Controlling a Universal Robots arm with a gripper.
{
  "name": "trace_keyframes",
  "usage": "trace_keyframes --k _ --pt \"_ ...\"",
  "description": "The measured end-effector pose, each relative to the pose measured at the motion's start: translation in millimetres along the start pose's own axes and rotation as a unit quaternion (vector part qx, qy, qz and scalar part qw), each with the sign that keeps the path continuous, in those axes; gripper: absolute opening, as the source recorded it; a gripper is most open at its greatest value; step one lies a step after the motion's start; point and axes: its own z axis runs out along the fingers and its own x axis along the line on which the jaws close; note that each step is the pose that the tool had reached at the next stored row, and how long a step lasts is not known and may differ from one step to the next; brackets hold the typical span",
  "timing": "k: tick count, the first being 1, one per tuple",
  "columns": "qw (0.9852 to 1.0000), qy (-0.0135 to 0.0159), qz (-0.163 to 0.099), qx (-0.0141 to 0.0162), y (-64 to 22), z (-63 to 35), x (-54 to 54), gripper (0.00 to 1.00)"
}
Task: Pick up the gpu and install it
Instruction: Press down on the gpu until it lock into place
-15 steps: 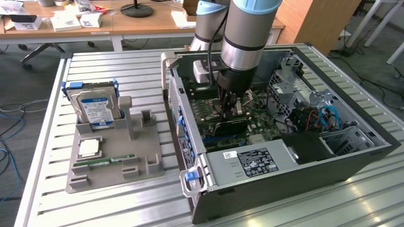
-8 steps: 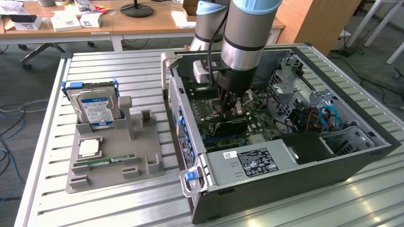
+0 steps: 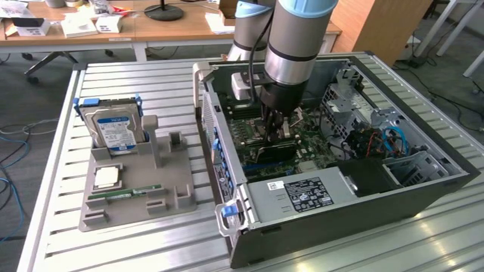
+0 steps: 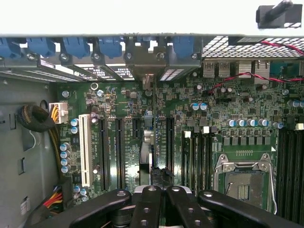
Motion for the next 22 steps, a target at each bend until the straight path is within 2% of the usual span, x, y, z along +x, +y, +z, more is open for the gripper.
trace_keyframes --k 22 --pt "1.0 0.0 0.0 -0.0001 2.4 0.6 0.1 0.11"
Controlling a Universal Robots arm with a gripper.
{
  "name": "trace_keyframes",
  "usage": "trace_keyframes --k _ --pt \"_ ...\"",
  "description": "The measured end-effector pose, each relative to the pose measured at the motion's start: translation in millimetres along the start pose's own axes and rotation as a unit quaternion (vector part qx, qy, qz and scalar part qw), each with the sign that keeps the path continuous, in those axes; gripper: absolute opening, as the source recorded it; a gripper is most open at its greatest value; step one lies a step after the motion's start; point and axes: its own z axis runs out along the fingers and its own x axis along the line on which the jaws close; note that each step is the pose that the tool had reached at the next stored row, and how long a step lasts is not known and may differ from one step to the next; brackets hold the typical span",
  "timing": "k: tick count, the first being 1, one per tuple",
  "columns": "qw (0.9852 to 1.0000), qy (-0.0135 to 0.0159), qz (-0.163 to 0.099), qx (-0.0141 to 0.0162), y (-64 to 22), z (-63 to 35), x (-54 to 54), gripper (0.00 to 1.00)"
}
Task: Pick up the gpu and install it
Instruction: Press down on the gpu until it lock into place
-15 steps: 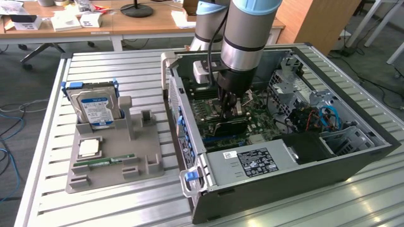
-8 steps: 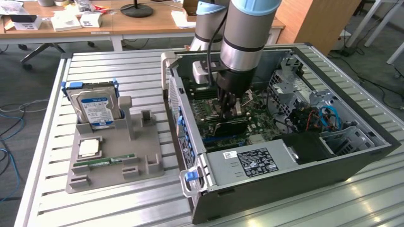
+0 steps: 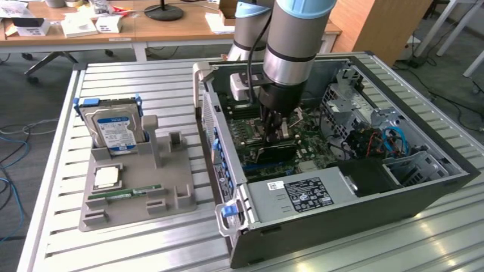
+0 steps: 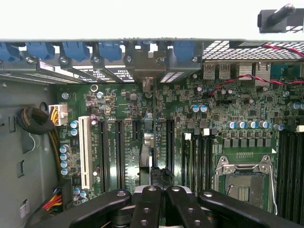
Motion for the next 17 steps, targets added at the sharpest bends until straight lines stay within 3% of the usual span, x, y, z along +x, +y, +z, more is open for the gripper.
trace_keyframes --k 17 --pt "1.0 0.0 0.0 0.0 0.3 0.3 0.0 0.11"
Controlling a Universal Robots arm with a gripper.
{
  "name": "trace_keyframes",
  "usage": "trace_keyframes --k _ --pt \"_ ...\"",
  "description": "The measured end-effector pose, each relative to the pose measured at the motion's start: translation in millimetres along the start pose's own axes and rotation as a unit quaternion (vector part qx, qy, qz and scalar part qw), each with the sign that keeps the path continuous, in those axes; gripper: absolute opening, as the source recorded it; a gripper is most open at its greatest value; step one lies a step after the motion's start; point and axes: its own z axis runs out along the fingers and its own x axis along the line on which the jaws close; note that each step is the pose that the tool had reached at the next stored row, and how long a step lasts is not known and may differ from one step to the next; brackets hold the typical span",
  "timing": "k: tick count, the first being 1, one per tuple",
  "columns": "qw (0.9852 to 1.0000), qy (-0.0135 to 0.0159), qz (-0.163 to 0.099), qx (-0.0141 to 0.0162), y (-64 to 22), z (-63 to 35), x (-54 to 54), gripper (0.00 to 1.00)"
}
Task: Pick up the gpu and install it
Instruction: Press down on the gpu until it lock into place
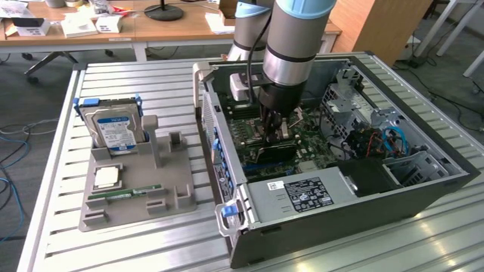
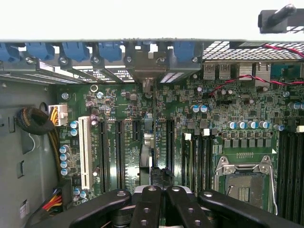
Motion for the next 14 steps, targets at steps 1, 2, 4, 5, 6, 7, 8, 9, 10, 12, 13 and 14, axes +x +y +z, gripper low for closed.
trace_keyframes --k 1,2,4,5,6,7,8,9,10,12,13,14 --pt "1.0 0.0 0.0 0.0001 0.5 0.2 0.0 0.11" --pt "1.0 -0.0001 0.0 0.0 1.1 0.3 0.0 0.11" --pt "1.0 0.0 0.0 0.0 1.2 0.3 0.0 0.11" --pt "1.0 0.0 0.0 0.0 1.2 0.2 0.1 0.11" --pt "1.0 0.0 0.0 0.0 1.2 0.2 0.1 0.11" --pt "1.0 0.0 0.0 0.0 1.3 0.2 0.0 0.11" --pt "1.0 0.0001 0.0 0.0 1.6 0.3 0.1 0.11" --pt "1.0 0.0001 0.0 0.0 1.9 0.4 0.1 0.11" --pt "1.0 0.0001 0.0 0.0 2.0 0.4 0.1 0.11" --pt "1.0 0.0 0.0 0.0 2.0 0.5 0.1 0.11" --pt "1.0 0.0 0.0 0.0 2.0 0.5 0.1 0.11" --pt "1.0 0.0 0.0 0.0 2.0 0.5 0.1 0.11"
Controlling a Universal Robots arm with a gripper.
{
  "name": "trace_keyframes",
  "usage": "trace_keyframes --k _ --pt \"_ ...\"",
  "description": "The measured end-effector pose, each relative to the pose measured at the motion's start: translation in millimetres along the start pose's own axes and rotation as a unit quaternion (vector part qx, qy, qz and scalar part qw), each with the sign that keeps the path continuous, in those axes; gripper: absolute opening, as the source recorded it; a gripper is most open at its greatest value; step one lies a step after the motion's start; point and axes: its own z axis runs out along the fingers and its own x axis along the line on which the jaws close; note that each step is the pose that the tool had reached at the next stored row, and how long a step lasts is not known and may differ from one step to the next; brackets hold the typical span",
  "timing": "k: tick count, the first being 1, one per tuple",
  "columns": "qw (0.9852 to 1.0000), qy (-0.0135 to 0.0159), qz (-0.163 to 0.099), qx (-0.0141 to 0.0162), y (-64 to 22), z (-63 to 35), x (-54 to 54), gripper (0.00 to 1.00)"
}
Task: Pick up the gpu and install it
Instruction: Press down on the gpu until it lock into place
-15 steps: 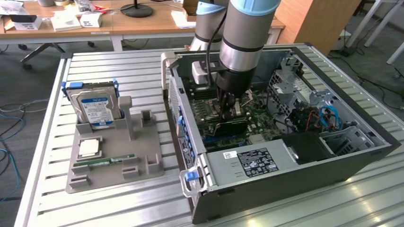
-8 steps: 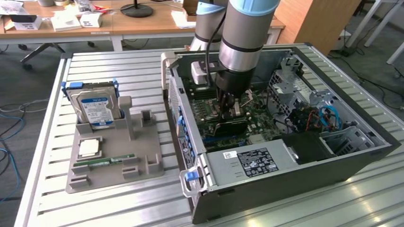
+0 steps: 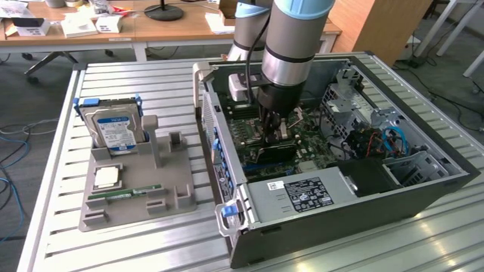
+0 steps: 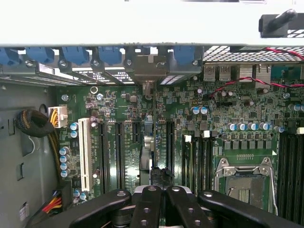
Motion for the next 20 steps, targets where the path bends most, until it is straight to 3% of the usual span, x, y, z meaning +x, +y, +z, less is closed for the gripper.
trace_keyframes --k 5,20 --pt "1.0 -0.0005 0.0 0.0002 0.0 -0.9 -0.1 0.11" --pt "1.0 0.0 0.0 0.0 -0.5 -24.3 -0.5 0.11"
